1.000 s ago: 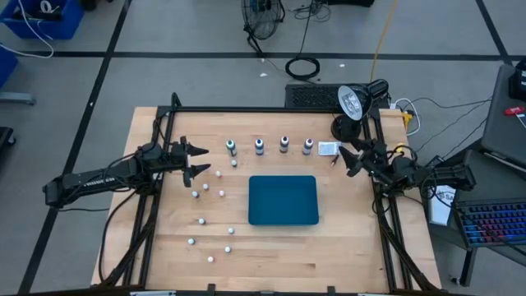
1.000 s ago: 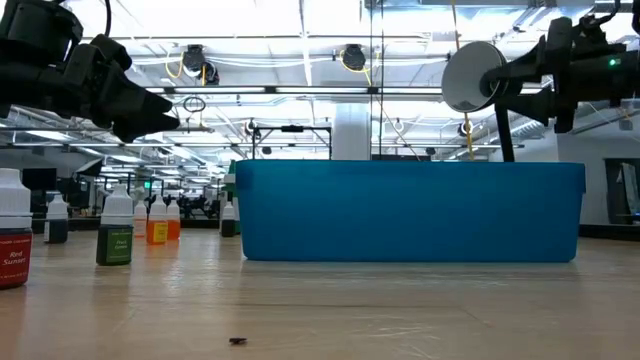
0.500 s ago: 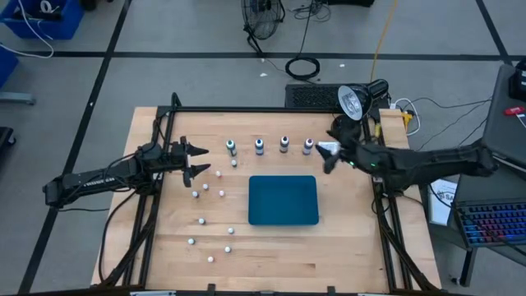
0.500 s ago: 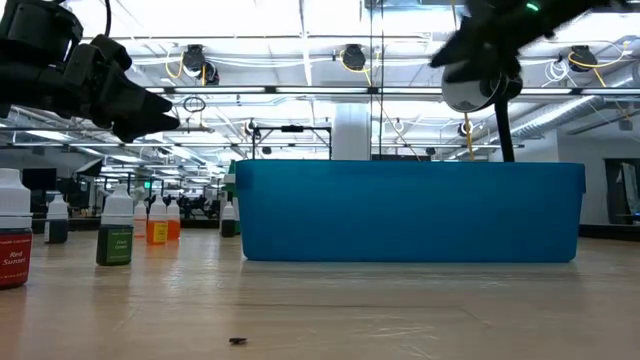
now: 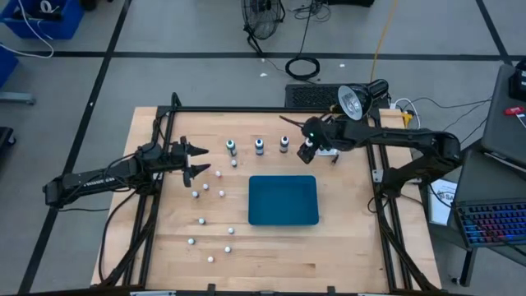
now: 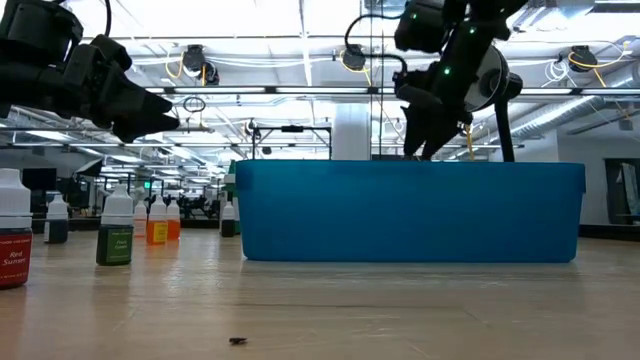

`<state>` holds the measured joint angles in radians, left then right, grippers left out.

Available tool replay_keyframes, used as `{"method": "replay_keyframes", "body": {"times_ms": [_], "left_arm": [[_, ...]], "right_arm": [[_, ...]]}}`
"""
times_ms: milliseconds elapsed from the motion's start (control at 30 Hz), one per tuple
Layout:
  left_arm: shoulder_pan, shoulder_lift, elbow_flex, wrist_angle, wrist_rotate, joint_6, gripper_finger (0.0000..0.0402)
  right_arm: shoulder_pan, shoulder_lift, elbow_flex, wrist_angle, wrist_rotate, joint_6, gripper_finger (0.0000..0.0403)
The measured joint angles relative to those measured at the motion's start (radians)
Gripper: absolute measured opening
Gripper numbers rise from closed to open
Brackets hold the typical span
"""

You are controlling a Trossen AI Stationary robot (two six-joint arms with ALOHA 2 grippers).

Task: Pick & Place food coloring
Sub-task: Put the large purple food coloring bottle into the blue bin

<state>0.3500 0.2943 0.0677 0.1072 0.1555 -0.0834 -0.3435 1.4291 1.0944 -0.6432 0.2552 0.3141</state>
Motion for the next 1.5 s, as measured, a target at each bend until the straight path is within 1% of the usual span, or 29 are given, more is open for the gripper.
{"method": "replay_keyframes", "body": {"times_ms": [100, 467, 633, 1000, 1500], "left_arm": [[0.0, 0.0, 0.0, 0.0, 0.0, 0.0, 0.0274], [0.0, 0.0, 0.0, 0.002, 0.0, 0.0, 0.0274], [0.0, 0.0, 0.0, 0.001, 0.0, 0.0, 0.0274], [0.0, 0.0, 0.0, 0.001, 0.0, 0.0, 0.0274], [0.0, 0.0, 0.0, 0.002, 0.0, 0.0, 0.0274]], "right_arm": [[-0.024, 0.034, -0.001, -0.029, 0.002, -0.002, 0.0308], [-0.058, 0.124, -0.001, -0.007, 0.004, -0.023, 0.0308], [-0.062, 0.123, -0.001, 0.015, 0.005, -0.03, 0.0308], [-0.061, 0.124, -0.001, -0.004, 0.005, -0.028, 0.0308], [-0.06, 0.181, -0.002, 0.014, 0.005, -0.039, 0.0308]]}}
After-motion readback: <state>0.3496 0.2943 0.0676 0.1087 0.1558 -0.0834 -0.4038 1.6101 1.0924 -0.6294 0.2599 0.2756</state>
